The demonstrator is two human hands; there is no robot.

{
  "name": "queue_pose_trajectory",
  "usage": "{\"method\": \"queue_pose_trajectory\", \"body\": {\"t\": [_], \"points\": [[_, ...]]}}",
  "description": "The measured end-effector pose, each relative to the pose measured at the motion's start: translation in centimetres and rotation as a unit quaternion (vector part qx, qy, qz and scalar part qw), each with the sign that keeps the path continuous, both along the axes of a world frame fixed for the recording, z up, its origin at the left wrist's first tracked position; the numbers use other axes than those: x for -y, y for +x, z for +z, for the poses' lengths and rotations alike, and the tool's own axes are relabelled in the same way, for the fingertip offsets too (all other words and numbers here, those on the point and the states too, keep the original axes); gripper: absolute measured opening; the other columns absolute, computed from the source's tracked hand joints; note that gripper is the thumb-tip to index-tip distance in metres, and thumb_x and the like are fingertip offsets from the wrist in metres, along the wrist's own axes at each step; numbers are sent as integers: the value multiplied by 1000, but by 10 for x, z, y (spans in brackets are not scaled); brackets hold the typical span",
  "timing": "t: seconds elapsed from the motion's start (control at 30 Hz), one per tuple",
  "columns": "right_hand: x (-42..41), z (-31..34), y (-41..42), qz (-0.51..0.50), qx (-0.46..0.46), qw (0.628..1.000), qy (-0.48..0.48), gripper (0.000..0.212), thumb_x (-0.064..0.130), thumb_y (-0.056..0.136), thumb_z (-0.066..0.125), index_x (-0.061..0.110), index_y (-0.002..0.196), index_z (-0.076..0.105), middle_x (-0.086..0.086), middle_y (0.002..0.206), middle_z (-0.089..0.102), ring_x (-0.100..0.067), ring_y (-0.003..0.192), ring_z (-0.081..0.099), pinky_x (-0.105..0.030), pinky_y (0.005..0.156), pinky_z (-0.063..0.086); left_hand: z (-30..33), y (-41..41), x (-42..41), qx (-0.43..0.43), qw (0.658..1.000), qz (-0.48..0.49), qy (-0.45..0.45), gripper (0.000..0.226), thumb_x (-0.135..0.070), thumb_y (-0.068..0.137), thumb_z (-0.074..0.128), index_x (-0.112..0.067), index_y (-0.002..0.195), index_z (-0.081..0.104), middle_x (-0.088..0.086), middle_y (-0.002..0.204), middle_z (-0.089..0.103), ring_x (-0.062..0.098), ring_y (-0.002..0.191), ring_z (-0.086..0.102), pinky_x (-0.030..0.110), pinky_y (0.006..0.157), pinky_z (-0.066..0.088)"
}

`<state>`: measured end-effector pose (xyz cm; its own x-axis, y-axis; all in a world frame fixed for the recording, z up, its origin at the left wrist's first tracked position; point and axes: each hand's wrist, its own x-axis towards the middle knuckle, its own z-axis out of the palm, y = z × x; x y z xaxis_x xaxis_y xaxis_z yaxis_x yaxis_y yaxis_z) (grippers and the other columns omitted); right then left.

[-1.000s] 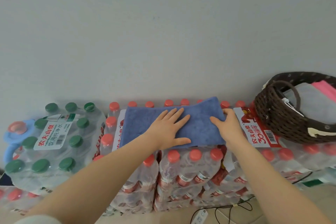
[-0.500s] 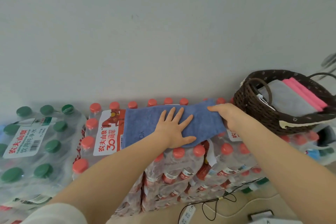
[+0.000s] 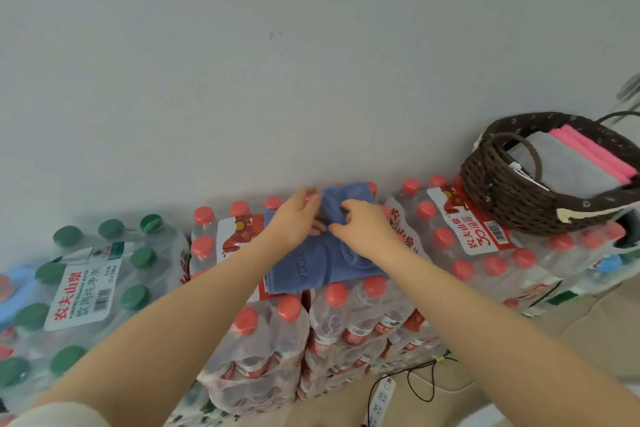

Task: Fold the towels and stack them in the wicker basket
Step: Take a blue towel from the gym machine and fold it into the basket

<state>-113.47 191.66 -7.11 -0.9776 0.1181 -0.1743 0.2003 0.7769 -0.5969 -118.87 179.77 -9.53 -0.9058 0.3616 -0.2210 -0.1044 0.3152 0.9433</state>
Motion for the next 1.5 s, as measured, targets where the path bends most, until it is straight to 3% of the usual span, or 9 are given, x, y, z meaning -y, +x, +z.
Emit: {"method": "queue_pose_trajectory", "body": {"t": [0.1, 0.23, 0.43, 0.63, 0.8, 0.93, 1.2, 1.33, 1.5], "points": [[15, -1, 8, 34, 32, 999, 11, 24, 13, 89, 53, 0, 109, 52, -15, 88, 64, -32, 82, 61, -36, 66, 48, -3, -4, -4, -59, 996, -46, -44, 41, -17, 97, 38, -23, 138, 34, 12, 87, 59, 30, 89, 60, 47, 88, 51], [6, 5, 13, 38, -30, 995, 83, 30, 13, 96, 38, 8, 119, 56, -16, 105, 63, -28, 85, 58, -32, 65, 45, -4, -8, -8, -160, 965, -131, -159, 32, -13, 95, 41, -14, 124, 57, 11, 116, 64, 24, 100, 60, 32, 88, 48], [-2, -20, 15, 144, -4, 965, 221, 65, 43, 96, 38, 16, 149, 12, -6, 158, 6, -21, 145, 8, -35, 117, 11, -3, -16, -1, -181, 955, -168, -164, 43, -1, 90, 41, -11, 131, 48, 16, 100, 64, 20, 73, 58, 16, 56, 48], [6, -29, 16, 91, 67, 957, 268, 62, 34, 99, 25, 23, 148, -11, -2, 157, -12, -21, 145, -10, -42, 116, -6, -6, -25, 24, -211, 956, -123, -165, 41, -3, 94, 38, -7, 134, 43, 14, 136, 45, 29, 117, 51, 30, 102, 36], [25, -31, 10, 30, 38, 961, 271, 66, 20, 97, 31, 28, 147, -11, -5, 158, -10, -28, 145, -9, -45, 116, -6, -20, -37, 56, -240, 863, -185, -405, 45, -32, 96, 38, -17, 139, 36, 5, 144, 39, 26, 134, 32, 44, 113, 20], [28, -34, 4, 41, 30, 963, 266, 62, 14, 97, 28, 17, 149, -6, -2, 157, -12, -19, 145, -11, -36, 118, -4, -26, -35, 60, -253, 838, -196, -443, 54, -49, 94, 34, -15, 136, 40, 9, 154, 19, 28, 140, 18, 41, 115, 11], [34, -35, 2, 4, 88, 961, 264, 74, 57, 94, 18, 16, 147, -13, -3, 155, -22, -20, 144, -17, -41, 118, -7, -22, -44, 59, -190, 862, -195, -428, 66, -65, 84, 41, -11, 120, 55, 13, 150, 25, 32, 136, 25, 41, 111, 20], [39, -37, 9, 32, 15, 969, 243, 67, 40, 99, 30, 15, 148, -9, -2, 156, -17, -19, 145, -11, -34, 117, -3, -11, -45, 66, -158, 962, -121, -186, 45, -56, 67, 59, -11, 63, 51, 9, 91, 54, 24, 88, 53, 36, 77, 46], [46, -40, 14, -8, -11, 972, 235, 60, 37, 99, 32, 15, 149, 6, -3, 156, 14, -19, 143, 14, -31, 116, 5, -8, -27, 71, 77, 989, -123, -31, 40, -37, 80, 69, -11, 108, 56, 7, 94, 68, 18, 75, 67, 27, 62, 56]]}}
